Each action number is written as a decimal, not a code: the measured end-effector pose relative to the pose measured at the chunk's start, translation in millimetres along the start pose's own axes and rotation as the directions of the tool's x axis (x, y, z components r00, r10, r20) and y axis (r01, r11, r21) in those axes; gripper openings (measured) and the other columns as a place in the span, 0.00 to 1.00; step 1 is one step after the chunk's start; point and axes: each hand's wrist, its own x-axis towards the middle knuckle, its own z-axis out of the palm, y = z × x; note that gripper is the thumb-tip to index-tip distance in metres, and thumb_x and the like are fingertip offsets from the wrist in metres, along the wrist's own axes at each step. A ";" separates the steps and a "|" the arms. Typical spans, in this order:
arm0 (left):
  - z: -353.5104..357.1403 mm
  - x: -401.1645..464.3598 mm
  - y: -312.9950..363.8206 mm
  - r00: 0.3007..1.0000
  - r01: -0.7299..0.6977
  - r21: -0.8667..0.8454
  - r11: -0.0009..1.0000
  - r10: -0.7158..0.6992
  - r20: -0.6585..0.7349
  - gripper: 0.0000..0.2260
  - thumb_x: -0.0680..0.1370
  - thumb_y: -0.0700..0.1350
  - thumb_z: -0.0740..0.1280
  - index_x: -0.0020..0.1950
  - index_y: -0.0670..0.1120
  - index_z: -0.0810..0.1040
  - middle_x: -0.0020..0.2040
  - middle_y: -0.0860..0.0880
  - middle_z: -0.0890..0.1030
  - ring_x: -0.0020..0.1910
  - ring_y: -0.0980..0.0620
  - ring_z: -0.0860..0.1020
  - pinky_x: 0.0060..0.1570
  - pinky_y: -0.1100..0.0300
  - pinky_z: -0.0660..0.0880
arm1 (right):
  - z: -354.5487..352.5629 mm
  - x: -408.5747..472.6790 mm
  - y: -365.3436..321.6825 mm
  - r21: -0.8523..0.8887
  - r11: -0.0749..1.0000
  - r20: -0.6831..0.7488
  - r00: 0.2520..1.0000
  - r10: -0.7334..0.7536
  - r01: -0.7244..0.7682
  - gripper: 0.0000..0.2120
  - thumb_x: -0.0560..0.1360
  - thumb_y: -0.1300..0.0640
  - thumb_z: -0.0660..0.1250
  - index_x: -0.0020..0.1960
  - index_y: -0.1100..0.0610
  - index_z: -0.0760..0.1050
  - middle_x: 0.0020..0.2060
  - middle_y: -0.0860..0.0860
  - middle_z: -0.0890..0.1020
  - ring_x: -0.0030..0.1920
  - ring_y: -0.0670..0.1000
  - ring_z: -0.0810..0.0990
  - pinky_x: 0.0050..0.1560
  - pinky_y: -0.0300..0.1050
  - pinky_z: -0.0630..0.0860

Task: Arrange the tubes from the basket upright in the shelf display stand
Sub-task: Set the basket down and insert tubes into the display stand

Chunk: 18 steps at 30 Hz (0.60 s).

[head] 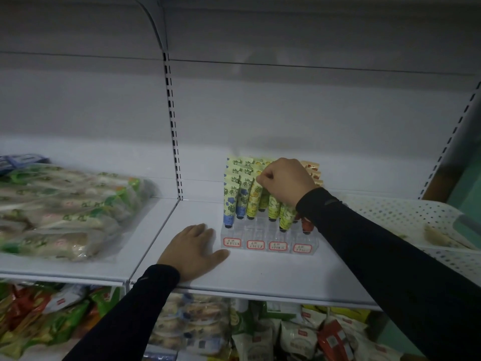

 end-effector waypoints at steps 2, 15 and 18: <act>-0.1 0.3 0.8 1.000 0.000 0.007 1.000 0.000 0.004 0.30 0.78 0.67 0.57 0.67 0.44 0.72 0.68 0.46 0.71 0.68 0.49 0.66 0.66 0.57 0.62 | 0.7 2.7 1.0 -0.009 1.000 0.016 1.000 0.012 -0.012 0.21 0.79 0.51 0.64 0.32 0.62 0.75 0.39 0.57 0.85 0.32 0.55 0.78 0.40 0.47 0.79; 2.3 1.4 0.0 1.000 0.011 -0.001 1.000 -0.011 0.007 0.30 0.78 0.67 0.57 0.67 0.44 0.71 0.68 0.47 0.71 0.69 0.50 0.66 0.66 0.57 0.61 | 8.1 3.6 1.1 -0.016 0.999 -0.015 0.999 0.031 -0.031 0.18 0.79 0.47 0.65 0.38 0.59 0.81 0.39 0.54 0.85 0.36 0.53 0.81 0.42 0.46 0.79; 1.4 0.6 1.7 1.000 0.011 -0.003 1.000 -0.011 0.006 0.30 0.78 0.66 0.58 0.67 0.43 0.72 0.69 0.46 0.71 0.68 0.49 0.66 0.66 0.57 0.61 | 9.3 5.1 -0.2 -0.030 0.999 -0.019 0.999 0.041 -0.041 0.19 0.78 0.48 0.65 0.40 0.61 0.83 0.40 0.57 0.85 0.38 0.56 0.82 0.42 0.47 0.79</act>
